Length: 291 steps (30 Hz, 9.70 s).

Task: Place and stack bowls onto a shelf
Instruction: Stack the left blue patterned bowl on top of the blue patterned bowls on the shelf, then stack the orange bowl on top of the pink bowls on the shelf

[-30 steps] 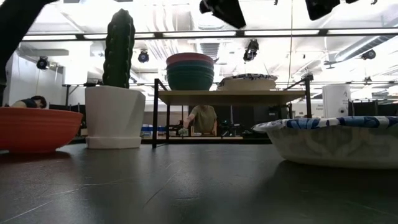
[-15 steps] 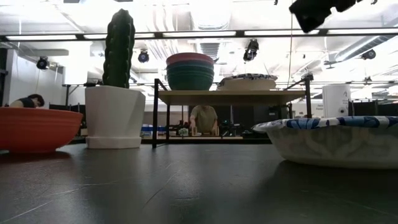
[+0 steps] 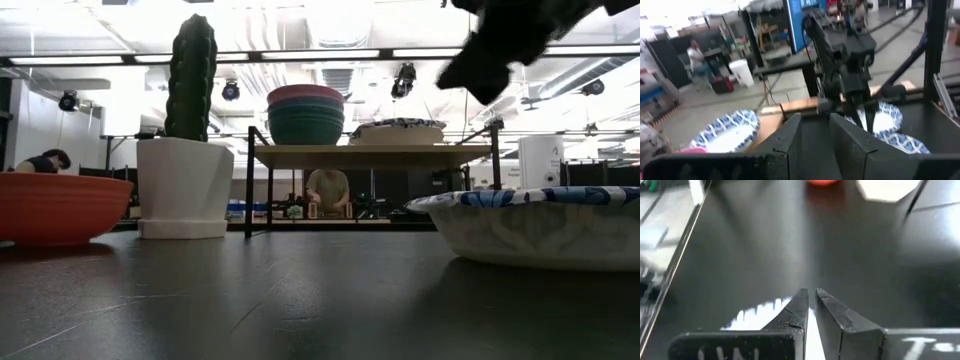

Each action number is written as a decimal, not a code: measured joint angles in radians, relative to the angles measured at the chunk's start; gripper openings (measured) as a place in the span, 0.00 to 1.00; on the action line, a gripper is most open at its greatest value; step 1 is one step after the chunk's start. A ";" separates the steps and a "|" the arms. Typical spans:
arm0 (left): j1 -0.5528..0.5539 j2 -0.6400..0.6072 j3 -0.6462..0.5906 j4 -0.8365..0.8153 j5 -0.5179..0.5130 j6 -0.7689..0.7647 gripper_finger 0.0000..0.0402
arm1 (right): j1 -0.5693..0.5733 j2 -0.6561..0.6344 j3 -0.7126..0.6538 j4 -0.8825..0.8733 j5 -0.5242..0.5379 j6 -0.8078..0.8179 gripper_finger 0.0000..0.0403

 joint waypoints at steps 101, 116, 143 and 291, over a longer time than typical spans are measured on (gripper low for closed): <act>0.000 0.019 -0.027 -0.079 -0.133 0.137 0.21 | -1.086 0.327 1.034 -0.998 -0.138 -0.204 0.02; 0.000 0.020 -0.027 -0.079 -0.133 0.137 0.21 | -1.107 0.361 1.033 -0.989 -0.129 -0.231 0.29; 0.000 0.027 0.014 -0.567 -0.040 -0.574 0.21 | -0.454 -0.136 0.275 -0.430 -0.138 -0.268 0.16; 0.544 0.590 0.967 -0.888 0.257 0.022 0.17 | -0.354 -0.226 0.021 -0.115 -0.137 -0.460 0.14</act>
